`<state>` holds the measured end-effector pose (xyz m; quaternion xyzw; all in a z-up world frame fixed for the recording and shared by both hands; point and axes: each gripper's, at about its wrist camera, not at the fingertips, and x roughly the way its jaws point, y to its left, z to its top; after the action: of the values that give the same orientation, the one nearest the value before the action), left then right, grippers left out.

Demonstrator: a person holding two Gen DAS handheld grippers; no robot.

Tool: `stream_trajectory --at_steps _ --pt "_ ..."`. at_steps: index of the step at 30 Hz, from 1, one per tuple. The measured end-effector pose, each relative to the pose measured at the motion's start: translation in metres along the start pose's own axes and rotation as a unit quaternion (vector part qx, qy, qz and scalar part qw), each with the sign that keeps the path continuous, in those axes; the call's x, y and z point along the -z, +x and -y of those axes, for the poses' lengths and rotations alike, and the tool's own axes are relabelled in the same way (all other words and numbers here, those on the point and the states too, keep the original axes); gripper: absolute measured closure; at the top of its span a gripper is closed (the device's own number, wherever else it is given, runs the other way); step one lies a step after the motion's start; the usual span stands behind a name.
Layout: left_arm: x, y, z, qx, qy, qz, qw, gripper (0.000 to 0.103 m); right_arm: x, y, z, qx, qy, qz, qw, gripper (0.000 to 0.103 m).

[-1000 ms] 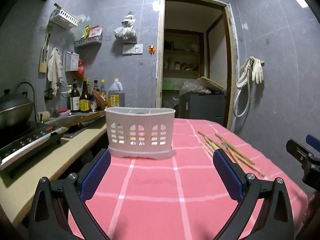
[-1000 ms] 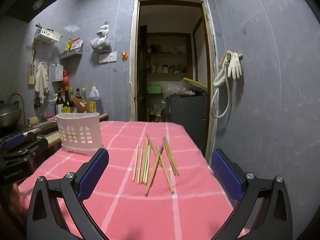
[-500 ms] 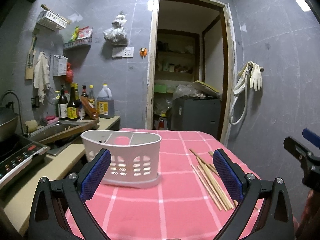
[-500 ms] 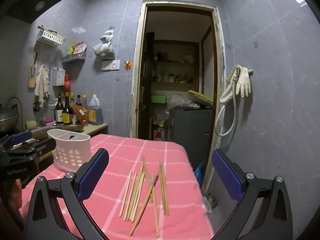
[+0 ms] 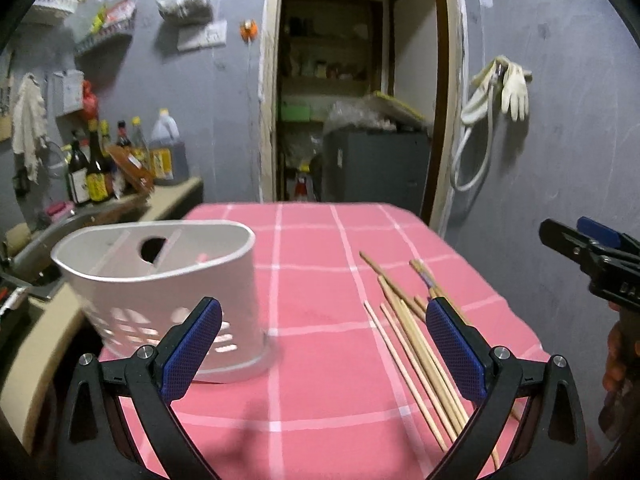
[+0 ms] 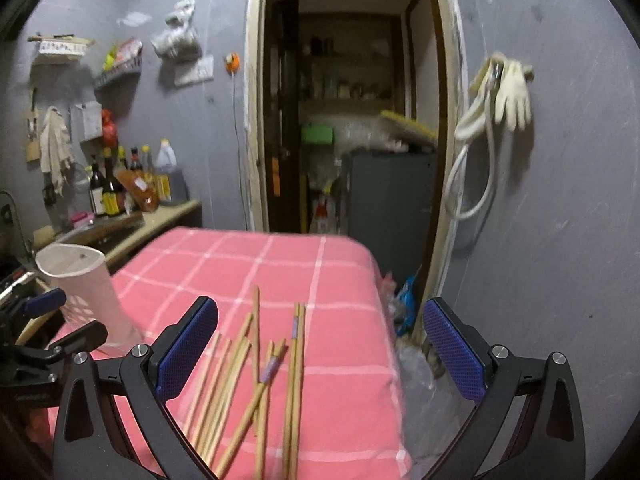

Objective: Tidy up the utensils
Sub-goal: 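Move both tools toward the chopstick pile beside the white caddy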

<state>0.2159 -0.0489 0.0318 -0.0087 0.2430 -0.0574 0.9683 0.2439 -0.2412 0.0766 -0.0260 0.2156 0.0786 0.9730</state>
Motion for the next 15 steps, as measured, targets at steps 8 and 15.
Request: stream_trajectory --at_steps 8,15 --pt "0.011 0.044 0.004 0.024 0.007 -0.054 0.9983 0.004 0.018 0.059 0.016 -0.023 0.013 -0.09 0.996 0.026" --pt "0.02 0.082 0.01 0.058 0.009 -0.12 0.991 0.033 0.035 0.095 0.021 -0.053 0.004 -0.167 0.985 0.053"
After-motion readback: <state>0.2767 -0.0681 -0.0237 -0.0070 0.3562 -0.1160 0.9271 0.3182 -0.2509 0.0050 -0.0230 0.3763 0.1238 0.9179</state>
